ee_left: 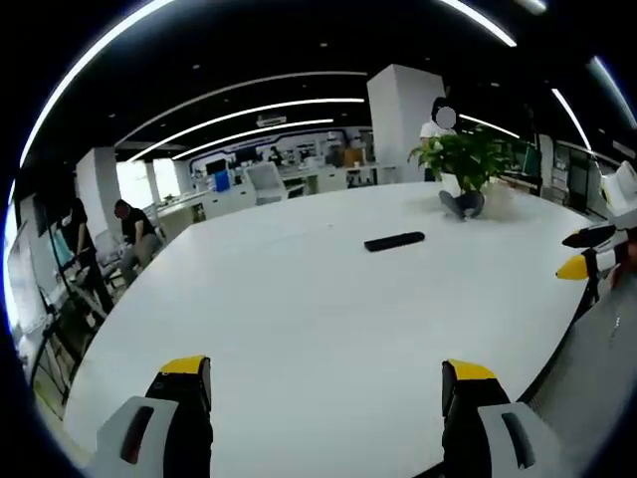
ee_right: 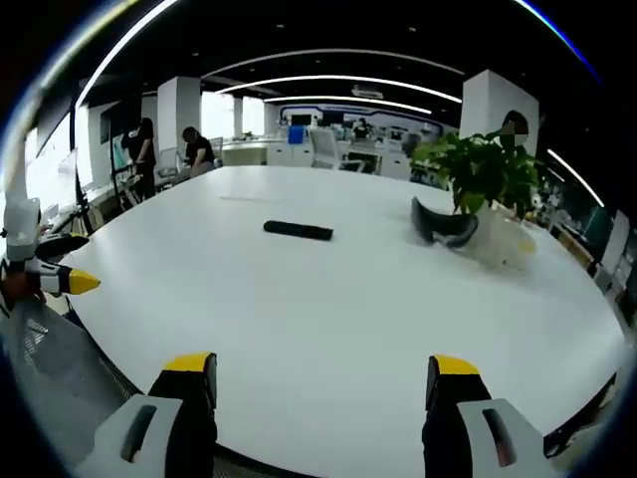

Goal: Press the specified remote control buttons in sequence, fully releasing each button before pressing the next.

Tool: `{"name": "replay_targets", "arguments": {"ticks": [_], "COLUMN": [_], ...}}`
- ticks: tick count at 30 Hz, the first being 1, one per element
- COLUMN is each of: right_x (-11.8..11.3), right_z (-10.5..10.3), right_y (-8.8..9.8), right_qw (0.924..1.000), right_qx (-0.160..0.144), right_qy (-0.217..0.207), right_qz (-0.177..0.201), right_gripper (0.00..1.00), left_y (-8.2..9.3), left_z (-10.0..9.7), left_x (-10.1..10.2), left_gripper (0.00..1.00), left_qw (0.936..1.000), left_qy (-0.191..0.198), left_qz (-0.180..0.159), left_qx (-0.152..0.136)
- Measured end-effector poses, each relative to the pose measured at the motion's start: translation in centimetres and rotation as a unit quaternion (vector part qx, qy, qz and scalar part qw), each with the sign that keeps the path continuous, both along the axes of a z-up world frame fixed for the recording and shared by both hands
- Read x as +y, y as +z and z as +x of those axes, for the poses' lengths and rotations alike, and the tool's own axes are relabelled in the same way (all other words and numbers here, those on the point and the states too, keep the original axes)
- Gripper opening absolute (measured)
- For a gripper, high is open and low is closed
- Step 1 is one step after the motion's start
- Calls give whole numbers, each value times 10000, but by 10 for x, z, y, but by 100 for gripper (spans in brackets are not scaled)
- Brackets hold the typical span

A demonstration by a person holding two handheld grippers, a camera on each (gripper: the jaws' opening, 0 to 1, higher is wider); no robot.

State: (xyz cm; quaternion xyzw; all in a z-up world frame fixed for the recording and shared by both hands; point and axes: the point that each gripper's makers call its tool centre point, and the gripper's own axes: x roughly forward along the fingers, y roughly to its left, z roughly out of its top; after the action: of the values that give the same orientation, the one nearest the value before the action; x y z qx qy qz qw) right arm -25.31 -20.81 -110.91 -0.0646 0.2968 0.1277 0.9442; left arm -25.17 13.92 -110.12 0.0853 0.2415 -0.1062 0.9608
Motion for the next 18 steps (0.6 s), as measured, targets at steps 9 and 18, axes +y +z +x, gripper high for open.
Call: {"name": "replay_targets", "arguments": {"ticks": [9,18], "right_x": [0,0], "right_z": [0,0], "right_y": [0,0], "right_qw": [10000,10000], "right_qx": [1,7], "right_qy": [-3,16], "right_qz": [6,23], "right_gripper": [86,85], "left_y": [-1,1], "left_z": [0,0], "left_x": [0,-1], "left_gripper": [100,100], "left_qw": [10000,10000], "left_qy": [3,18], "left_qz": [25,-80], "left_qx": [30,-11]}}
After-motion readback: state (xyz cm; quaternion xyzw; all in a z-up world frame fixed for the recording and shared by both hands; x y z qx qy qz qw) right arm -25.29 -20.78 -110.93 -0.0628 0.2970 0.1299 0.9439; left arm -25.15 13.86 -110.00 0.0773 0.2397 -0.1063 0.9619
